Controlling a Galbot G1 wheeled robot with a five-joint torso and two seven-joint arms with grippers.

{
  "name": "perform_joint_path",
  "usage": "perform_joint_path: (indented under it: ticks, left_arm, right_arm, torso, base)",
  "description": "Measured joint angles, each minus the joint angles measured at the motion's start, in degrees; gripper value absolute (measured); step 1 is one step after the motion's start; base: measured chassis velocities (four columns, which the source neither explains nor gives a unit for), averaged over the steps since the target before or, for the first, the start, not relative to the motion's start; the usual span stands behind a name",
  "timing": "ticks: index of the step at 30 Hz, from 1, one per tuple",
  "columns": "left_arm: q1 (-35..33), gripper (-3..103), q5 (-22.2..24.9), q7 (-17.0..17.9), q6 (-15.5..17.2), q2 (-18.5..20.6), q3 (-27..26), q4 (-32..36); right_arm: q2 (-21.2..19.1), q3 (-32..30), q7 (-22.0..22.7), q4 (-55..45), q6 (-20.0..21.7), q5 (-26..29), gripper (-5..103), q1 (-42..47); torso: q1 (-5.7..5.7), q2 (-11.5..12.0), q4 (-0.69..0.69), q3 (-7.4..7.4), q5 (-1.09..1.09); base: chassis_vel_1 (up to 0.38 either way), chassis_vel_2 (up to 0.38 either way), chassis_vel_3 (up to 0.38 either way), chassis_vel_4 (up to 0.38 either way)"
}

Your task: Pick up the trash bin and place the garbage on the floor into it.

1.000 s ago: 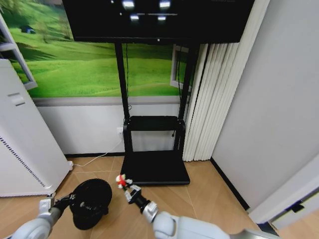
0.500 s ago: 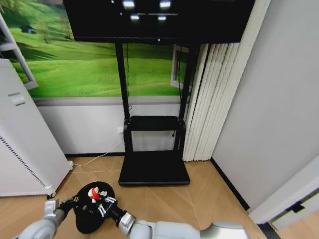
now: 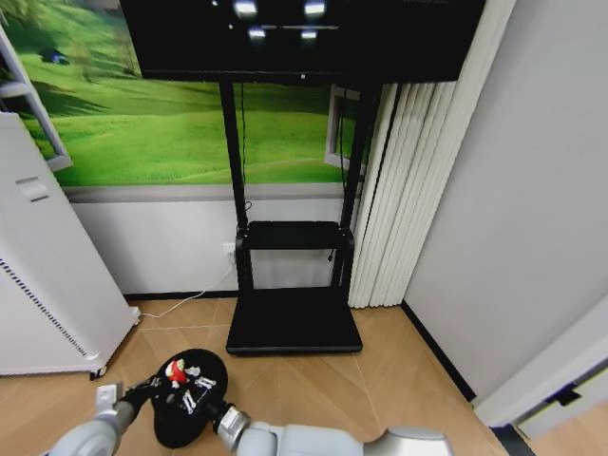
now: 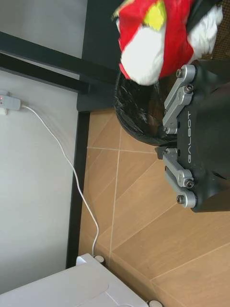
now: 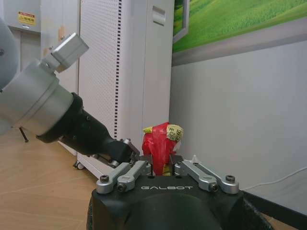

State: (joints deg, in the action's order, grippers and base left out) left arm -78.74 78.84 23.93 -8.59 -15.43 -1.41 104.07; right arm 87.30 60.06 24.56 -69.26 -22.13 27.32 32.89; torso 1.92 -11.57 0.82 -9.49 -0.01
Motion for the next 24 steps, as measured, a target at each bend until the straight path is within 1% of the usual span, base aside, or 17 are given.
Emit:
perform_joint_path:
  ticks: [1,2,4,6,7,10,11,12,13,15,16,18,19,20,22,23,24]
  left_arm:
    - [-0.2,7,-0.1,0.0,0.0,-0.1,0.0,0.1]
    - [-0.6,7,-0.2,0.0,0.0,-0.1,-0.3,0.1]
    - [-0.9,7,-0.2,0.0,0.0,-0.2,-0.5,0.1]
    - [-1.6,7,-0.4,-0.1,-0.1,-0.4,-1.0,0.4]
    - [-1.6,7,-0.4,-0.1,-0.1,-0.4,-1.0,0.4]
    - [-2.1,7,-0.7,-0.2,-0.2,-0.6,-1.6,0.6]
    - [-2.1,7,-0.7,-0.2,-0.2,-0.6,-1.6,0.6]
    - [-2.1,7,-0.8,-0.3,-0.2,-0.7,-1.7,0.5]
    - [-2.1,7,-0.8,-0.3,-0.2,-0.7,-1.7,0.5]
    - [-2.1,7,-0.8,-0.4,-0.3,-0.8,-1.9,0.5]
    - [-2.1,7,-0.8,-0.4,-0.3,-0.8,-1.9,0.5]
    - [-3.5,7,-1.2,-0.4,-0.5,-1.1,-3.3,0.5]
    - [-3.5,7,-1.2,-0.4,-0.5,-1.1,-3.3,0.5]
    - [-4.7,7,-1.5,-0.4,-0.5,-1.4,-4.5,0.6]
    - [-5.5,7,-1.8,-0.6,-0.5,-1.5,-5.3,0.6]
    - [-6.2,7,-2.2,-0.8,-0.7,-1.6,-6.0,0.5]
    - [-6.2,7,-2.2,-0.8,-0.7,-1.6,-6.0,0.5]
  right_arm:
    - [0.5,-0.1,1.0,0.6,0.0,-0.5,16,0.4]
    - [0.9,-0.4,2.0,1.1,-0.1,-1.1,22,0.6]
    - [1.0,-0.5,2.4,1.3,-0.1,-1.2,22,0.7]
    - [0.9,-0.8,3.0,1.8,-0.2,-1.4,33,0.9]
    - [0.9,-0.8,3.0,1.8,-0.2,-1.4,33,0.9]
    - [0.3,-1.2,3.1,2.0,-0.3,-1.4,49,1.1]
    - [0.3,-1.2,3.1,2.0,-0.3,-1.4,49,1.1]
    - [0.3,-1.3,3.3,2.0,-0.3,-1.6,55,1.2]
    - [0.3,-1.3,3.3,2.0,-0.3,-1.6,55,1.2]
    - [0.1,-1.8,3.9,1.6,-0.5,-1.9,66,1.8]
    - [0.1,-1.8,3.9,1.6,-0.5,-1.9,66,1.8]
    - [-0.4,-3.9,4.2,1.3,-1.6,-2.1,77,2.5]
    - [-0.4,-3.9,4.2,1.3,-1.6,-2.1,77,2.5]
    - [-1.0,-5.7,4.4,1.1,-1.9,-2.3,88,2.7]
    - [-1.6,-7.4,4.6,1.0,-2.1,-2.6,88,2.9]
    - [-2.7,-9.8,4.7,1.0,-2.5,-2.7,97,3.1]
    - [-2.7,-9.8,4.7,1.0,-2.5,-2.7,97,3.1]
  torso:
    - [0.0,0.0,0.0,0.0,0.0]
    - [0.0,0.0,0.0,0.0,0.01]
    - [0.0,0.0,-0.01,0.0,0.01]
    - [0.0,0.0,-0.02,0.0,0.01]
    - [0.0,0.0,-0.02,0.0,0.01]
    - [0.0,0.0,0.0,0.0,0.01]
    - [0.0,0.0,0.0,0.0,0.01]
    - [0.0,0.0,0.0,0.0,0.01]
    - [0.0,0.0,0.0,0.0,0.01]
    - [0.0,0.0,0.0,0.0,0.01]
    - [0.0,0.0,0.0,0.0,0.01]
    - [0.0,0.0,-0.01,0.0,0.01]
    - [0.0,0.0,-0.01,0.0,0.01]
    - [0.0,0.0,-0.02,0.0,0.01]
    - [-0.01,0.0,-0.02,0.0,0.01]
    - [-0.01,0.0,-0.02,0.0,0.01]
    - [-0.01,0.0,-0.02,0.0,0.01]
  base:
    - [0.0,0.0,0.0,0.0]
    - [0.0,0.0,0.0,0.0]
    - [0.0,0.0,0.0,0.0]
    - [0.0,0.0,0.0,0.0]
    - [0.0,0.0,0.0,0.0]
    - [0.0,0.0,0.0,0.0]
    - [0.0,0.0,0.0,0.0]
    - [0.0,0.0,0.0,0.0]
    - [0.0,0.0,0.0,0.0]
    - [0.0,0.0,0.0,0.0]
    - [0.0,0.0,0.0,0.0]
    - [0.0,0.0,0.0,0.0]
    - [0.0,0.0,0.0,0.0]
    - [0.0,0.0,0.0,0.0]
    - [0.0,0.0,0.0,0.0]
    - [0.0,0.0,0.0,0.0]
    - [0.0,0.0,0.0,0.0]
